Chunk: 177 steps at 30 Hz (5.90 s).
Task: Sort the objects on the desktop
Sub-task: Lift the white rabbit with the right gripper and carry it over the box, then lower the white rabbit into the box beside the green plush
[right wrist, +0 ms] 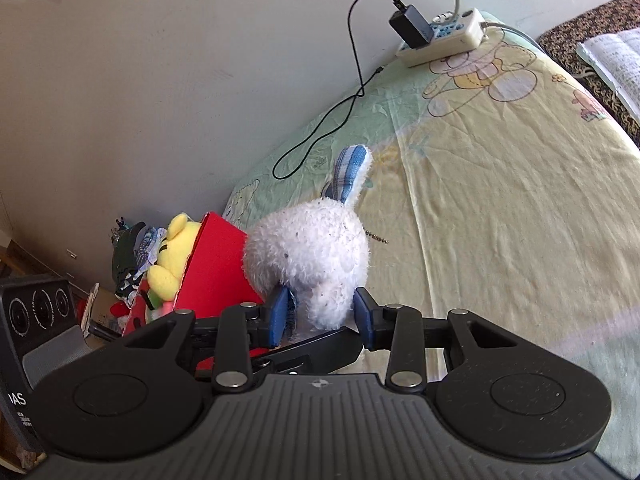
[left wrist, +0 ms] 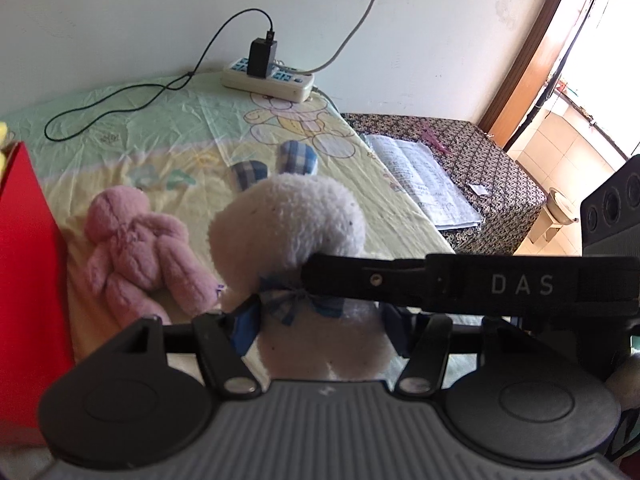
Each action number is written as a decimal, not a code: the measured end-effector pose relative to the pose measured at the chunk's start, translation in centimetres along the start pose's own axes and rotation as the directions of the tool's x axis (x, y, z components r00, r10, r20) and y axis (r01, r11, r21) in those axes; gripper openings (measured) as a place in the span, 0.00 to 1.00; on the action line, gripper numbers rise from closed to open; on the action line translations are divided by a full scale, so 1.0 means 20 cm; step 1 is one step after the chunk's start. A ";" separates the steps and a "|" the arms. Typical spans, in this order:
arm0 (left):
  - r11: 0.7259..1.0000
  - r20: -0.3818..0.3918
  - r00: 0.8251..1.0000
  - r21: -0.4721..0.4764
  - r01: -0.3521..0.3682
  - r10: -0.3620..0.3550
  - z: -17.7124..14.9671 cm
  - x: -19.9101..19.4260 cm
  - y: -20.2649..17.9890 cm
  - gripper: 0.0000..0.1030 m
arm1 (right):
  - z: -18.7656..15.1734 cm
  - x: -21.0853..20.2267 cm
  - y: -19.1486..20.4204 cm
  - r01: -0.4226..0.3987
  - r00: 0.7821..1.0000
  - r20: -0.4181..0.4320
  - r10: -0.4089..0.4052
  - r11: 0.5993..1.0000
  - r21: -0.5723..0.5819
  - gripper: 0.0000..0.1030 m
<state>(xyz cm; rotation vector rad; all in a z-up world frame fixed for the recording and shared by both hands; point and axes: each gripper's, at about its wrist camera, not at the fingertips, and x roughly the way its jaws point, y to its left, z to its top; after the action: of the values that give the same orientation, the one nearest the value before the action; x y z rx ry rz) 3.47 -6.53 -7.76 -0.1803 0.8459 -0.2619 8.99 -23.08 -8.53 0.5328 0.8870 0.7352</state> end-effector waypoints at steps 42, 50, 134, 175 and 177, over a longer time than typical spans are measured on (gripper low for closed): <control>0.996 0.255 0.964 -0.066 -0.065 0.080 -0.25 -1.16 1.05 0.59 | -0.33 0.63 1.25 -0.178 0.978 0.086 0.191 0.974 -0.143 0.37; 0.984 0.242 0.961 -0.152 -0.098 0.133 -0.30 -1.21 1.34 0.59 | -0.37 0.86 1.38 -0.199 0.979 0.012 0.203 0.968 -0.150 0.37; 0.964 0.060 0.968 -0.118 -0.236 0.244 -0.25 -0.90 1.52 0.96 | -0.31 1.21 1.42 -0.063 0.993 -0.107 0.042 0.978 -0.201 0.36; 0.920 -0.030 0.926 -0.104 -0.378 0.377 -0.24 -0.80 1.45 0.99 | -0.35 1.08 1.28 0.056 0.996 -0.058 -0.069 0.977 -0.208 0.31; 0.916 -0.038 0.922 -0.109 -0.387 0.385 -0.23 -0.79 1.45 0.99 | -0.36 1.06 1.27 0.061 0.996 -0.051 -0.073 0.974 -0.217 0.31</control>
<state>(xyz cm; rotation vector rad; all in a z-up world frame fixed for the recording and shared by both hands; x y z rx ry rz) -5.54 25.54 -7.06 -0.1139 0.8943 0.1583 3.09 10.20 -5.43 0.2890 0.8636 0.7775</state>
